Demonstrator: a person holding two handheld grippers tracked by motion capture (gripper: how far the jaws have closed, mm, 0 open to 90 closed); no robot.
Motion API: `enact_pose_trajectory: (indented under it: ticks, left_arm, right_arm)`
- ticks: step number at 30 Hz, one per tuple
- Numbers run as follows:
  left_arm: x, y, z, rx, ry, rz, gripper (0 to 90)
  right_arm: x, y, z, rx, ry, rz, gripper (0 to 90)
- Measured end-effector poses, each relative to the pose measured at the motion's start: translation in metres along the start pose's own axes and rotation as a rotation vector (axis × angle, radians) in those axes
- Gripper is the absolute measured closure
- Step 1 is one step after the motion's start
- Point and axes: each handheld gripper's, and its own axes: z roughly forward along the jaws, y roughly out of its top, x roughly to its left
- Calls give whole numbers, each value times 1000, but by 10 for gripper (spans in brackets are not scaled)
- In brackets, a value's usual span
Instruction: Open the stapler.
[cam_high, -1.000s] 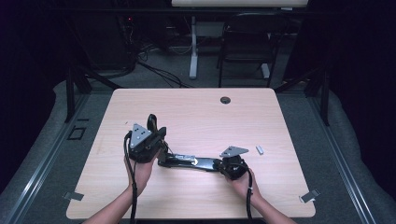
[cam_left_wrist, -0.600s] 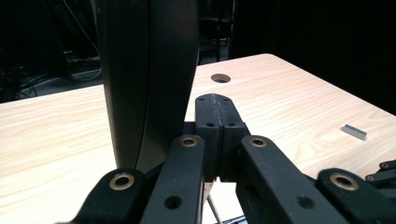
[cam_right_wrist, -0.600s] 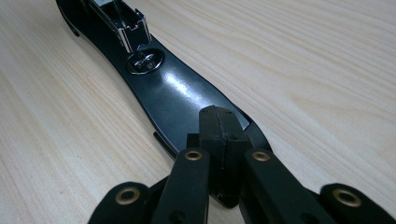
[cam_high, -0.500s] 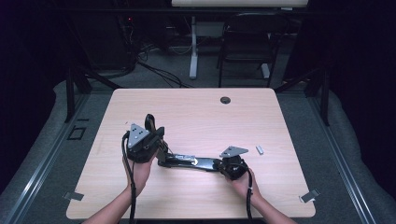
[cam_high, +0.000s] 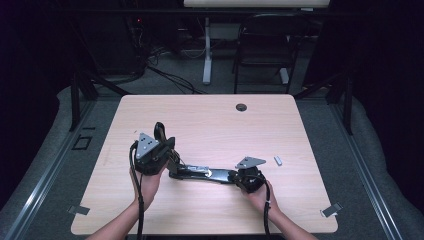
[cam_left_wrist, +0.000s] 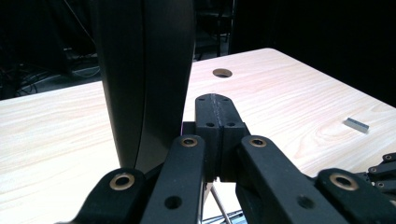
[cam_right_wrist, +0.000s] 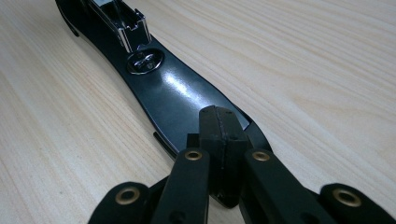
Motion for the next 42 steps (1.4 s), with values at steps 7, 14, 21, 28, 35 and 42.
enact_pose_trajectory:
  ticks: [7, 14, 21, 28, 35, 42]
  left_arm:
    - [1, 0, 0, 3, 7, 17, 900]
    - [3, -2, -3, -1, 26, 8, 900]
    - [4, -4, -5, 1, 42, 41, 900]
    - [10, -5, -7, 8, 42, 28, 900]
    - [13, -8, -7, 27, 39, 33, 900]
    - [18, -8, -10, 30, 55, 21, 900]
  right_arm:
    - [0, 0, 0, 2, -1, -6, 900]
    - [0, 0, 0, 2, -2, -5, 900]
    - [0, 0, 0, 3, 0, -3, 900]
    - [1, 0, -1, 4, -8, -5, 900]
    - [0, 0, 0, 2, -5, -3, 900]
    - [1, 0, 0, 6, -7, -9, 900]
